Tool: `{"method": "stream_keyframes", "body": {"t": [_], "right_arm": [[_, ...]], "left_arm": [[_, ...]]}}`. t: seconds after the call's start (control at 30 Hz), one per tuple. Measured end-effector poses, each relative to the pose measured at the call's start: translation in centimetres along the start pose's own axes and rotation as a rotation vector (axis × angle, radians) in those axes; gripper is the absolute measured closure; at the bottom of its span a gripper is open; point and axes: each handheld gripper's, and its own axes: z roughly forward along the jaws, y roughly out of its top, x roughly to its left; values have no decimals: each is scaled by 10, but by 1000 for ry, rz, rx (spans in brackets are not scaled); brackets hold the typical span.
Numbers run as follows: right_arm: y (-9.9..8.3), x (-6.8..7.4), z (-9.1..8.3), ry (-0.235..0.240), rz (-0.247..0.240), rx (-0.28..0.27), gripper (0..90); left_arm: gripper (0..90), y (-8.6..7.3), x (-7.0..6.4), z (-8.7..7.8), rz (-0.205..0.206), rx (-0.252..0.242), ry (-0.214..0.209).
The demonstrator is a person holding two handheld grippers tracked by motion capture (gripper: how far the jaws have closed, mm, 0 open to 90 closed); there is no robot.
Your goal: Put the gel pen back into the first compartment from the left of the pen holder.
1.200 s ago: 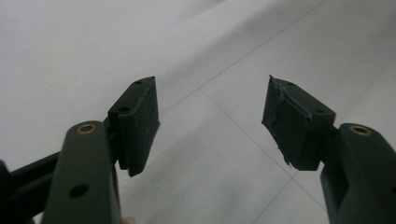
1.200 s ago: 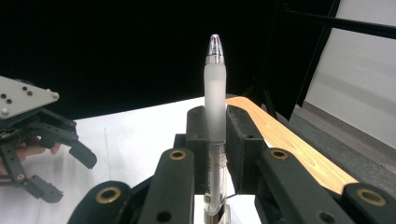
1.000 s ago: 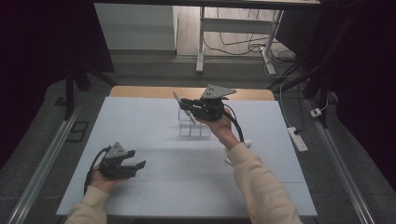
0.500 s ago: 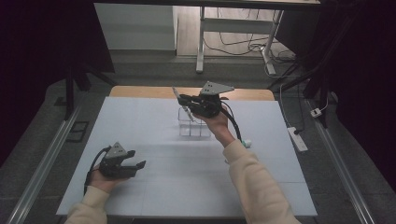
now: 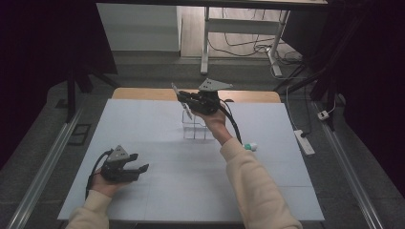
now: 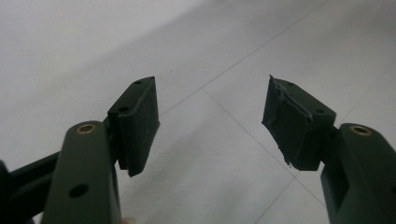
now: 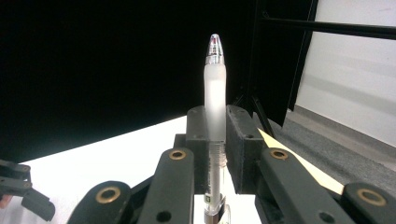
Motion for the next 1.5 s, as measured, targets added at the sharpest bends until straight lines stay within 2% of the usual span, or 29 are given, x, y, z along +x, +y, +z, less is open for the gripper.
{"method": "stream_keyframes", "body": {"t": [0.17,0.43,0.77,0.8,0.9,0.93,1.03,1.5], "right_arm": [[-4,-4,6,-13,2,-2,790],[-14,-18,7,-27,49,-17,788],[-26,-24,13,-36,61,12,782],[-26,-24,14,-38,58,16,771],[-25,-22,14,-72,48,32,618],[-25,-21,13,-89,45,40,589],[-24,-19,11,-98,49,54,545],[-27,-22,0,-93,39,99,491]], "left_arm": [[358,0,0,0,1,0,-1],[358,0,0,0,2,0,-1],[357,-1,1,1,1,3,-2],[357,-1,1,1,1,3,-2],[355,-1,1,1,2,6,-3],[352,0,1,1,3,8,-2],[350,0,0,2,7,11,-2],[350,0,0,2,4,10,-2]]}}
